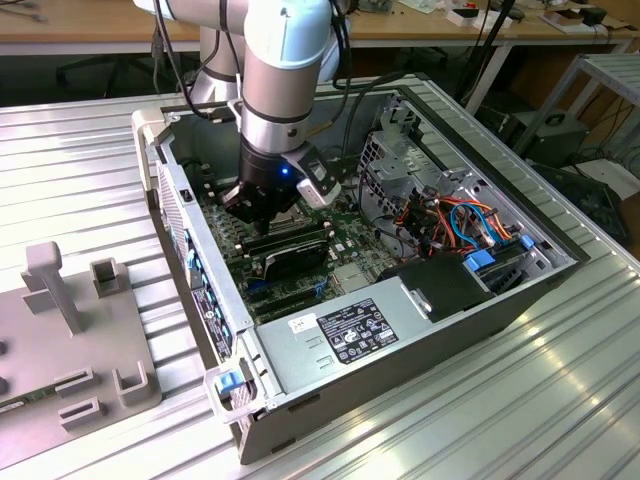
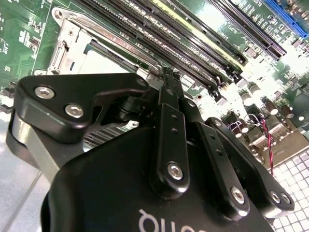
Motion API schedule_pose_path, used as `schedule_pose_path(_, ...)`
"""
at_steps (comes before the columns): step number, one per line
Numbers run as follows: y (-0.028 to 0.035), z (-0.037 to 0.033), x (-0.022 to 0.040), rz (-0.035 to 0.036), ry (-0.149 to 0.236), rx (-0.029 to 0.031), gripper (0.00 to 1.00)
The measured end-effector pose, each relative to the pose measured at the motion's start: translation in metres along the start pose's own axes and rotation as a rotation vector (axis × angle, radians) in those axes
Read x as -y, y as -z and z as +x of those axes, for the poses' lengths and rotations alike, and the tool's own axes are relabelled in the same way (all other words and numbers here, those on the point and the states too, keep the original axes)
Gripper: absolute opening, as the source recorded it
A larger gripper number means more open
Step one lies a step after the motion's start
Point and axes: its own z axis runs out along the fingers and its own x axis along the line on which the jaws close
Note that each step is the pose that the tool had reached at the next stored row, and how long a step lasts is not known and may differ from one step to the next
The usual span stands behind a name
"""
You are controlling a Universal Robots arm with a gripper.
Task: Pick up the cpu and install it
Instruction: 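Install the second cpu locking lever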
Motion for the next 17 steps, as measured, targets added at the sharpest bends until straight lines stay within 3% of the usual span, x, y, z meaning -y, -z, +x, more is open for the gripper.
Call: schedule_pose_path(17,-0.0037,0.0025,-0.0025,-0.0018,0.000,0.0002,0.11)
